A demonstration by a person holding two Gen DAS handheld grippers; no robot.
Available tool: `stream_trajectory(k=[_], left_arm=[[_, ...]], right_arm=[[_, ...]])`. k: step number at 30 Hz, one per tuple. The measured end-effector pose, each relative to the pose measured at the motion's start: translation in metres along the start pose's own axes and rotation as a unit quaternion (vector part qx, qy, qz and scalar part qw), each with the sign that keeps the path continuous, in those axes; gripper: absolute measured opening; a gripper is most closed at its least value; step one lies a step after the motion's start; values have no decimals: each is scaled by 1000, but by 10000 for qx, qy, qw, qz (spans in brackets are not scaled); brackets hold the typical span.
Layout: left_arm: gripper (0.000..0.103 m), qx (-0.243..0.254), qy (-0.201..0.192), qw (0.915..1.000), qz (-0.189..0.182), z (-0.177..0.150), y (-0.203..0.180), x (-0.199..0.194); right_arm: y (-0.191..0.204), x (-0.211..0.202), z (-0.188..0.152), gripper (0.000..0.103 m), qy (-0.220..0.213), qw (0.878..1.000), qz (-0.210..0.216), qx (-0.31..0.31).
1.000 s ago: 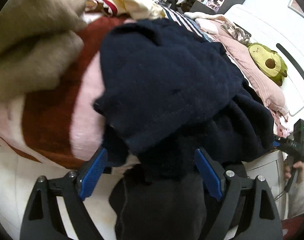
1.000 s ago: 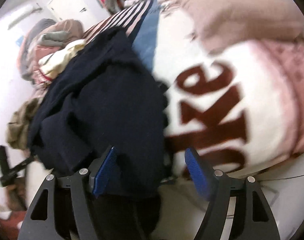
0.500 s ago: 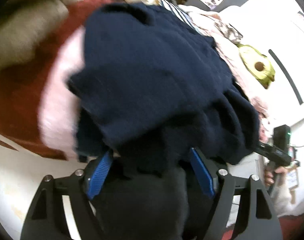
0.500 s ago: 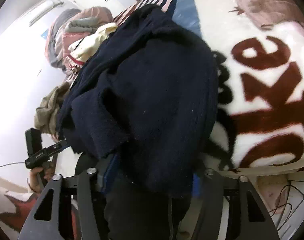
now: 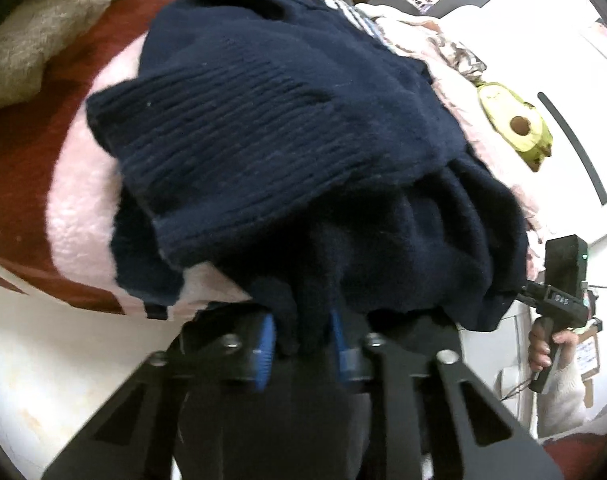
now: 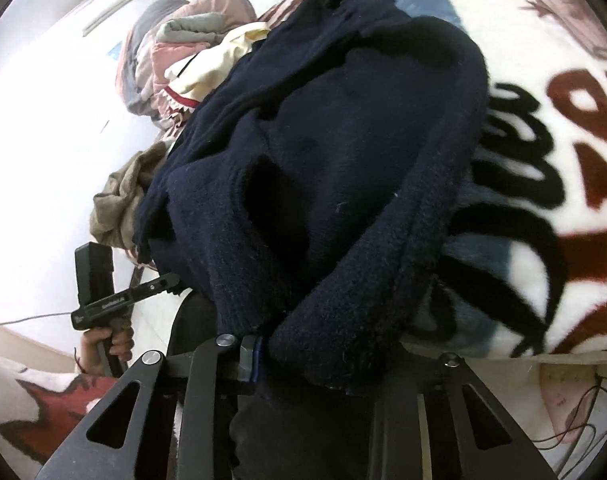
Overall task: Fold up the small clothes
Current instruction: 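Grasp the sweater hem with the left tool and lift it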
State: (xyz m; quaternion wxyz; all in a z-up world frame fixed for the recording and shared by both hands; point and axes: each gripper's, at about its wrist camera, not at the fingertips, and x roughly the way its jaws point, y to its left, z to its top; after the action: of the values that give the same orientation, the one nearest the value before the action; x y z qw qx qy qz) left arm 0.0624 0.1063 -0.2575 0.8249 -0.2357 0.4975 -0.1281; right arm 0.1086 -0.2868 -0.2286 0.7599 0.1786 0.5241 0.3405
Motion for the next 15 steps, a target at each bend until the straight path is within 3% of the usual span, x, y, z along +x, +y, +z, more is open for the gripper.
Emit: stream_trajectory(k=[6,15], left_arm=[[17,439,-266,9986,-139,8,-25,-26],[15,865,-1281,9872,-381,7,-46,-110]], right_arm=[[22,-13,-7,17,-135,9991,322,-258],[67,-51,-15,14,-858,9894,981,-644]])
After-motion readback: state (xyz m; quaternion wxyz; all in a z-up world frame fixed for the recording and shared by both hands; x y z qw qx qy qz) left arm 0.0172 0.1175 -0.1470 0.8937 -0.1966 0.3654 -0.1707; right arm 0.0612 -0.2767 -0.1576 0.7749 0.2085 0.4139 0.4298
